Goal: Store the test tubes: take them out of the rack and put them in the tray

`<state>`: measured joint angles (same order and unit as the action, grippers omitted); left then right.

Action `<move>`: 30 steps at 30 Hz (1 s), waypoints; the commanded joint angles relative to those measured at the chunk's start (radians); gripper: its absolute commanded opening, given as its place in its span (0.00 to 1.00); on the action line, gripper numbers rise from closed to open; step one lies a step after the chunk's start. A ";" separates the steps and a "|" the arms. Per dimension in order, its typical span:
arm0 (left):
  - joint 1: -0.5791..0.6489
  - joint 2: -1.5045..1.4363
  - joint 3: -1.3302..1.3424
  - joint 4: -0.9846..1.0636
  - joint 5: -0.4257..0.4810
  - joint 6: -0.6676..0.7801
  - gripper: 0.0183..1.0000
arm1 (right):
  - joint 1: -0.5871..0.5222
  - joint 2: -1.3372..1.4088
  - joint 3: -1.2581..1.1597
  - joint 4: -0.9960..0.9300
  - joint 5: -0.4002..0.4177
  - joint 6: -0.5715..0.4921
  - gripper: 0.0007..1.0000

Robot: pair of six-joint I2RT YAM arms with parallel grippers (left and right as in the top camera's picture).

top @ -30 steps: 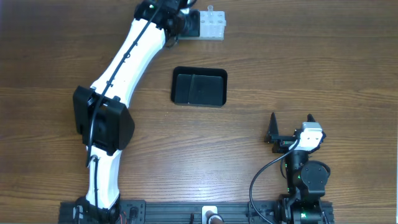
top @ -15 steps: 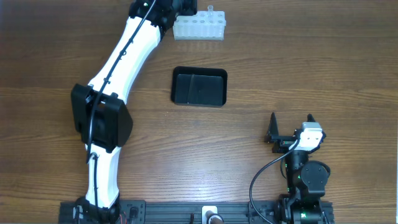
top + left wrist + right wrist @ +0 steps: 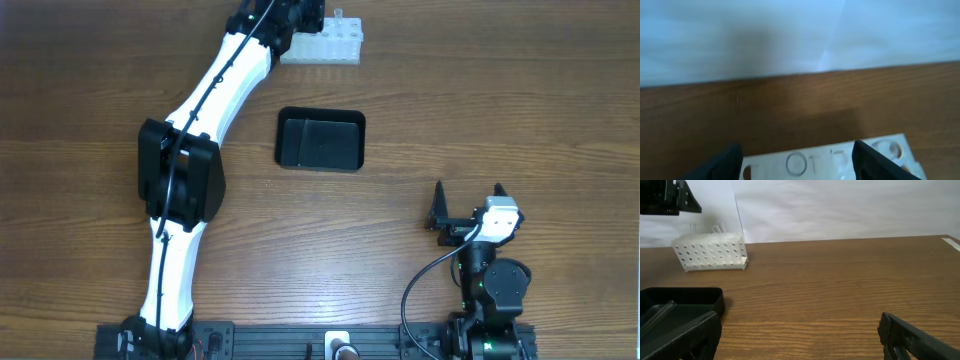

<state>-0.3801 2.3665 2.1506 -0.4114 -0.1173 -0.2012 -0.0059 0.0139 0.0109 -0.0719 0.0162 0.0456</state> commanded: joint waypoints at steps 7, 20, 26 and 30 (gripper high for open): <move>0.007 0.070 0.011 0.047 -0.016 0.016 0.72 | -0.006 -0.009 -0.005 -0.003 -0.008 -0.001 0.99; 0.010 0.089 0.011 0.064 -0.031 0.015 0.70 | -0.006 -0.009 -0.005 -0.003 -0.008 -0.001 0.99; 0.010 0.095 0.011 0.064 -0.031 0.015 0.70 | -0.006 -0.009 -0.005 -0.003 -0.008 -0.001 0.99; 0.010 0.104 0.011 0.064 -0.030 0.015 0.70 | -0.006 -0.009 -0.005 -0.003 -0.008 -0.001 0.99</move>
<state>-0.3782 2.4348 2.1506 -0.3504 -0.1326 -0.2012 -0.0059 0.0139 0.0109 -0.0719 0.0162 0.0448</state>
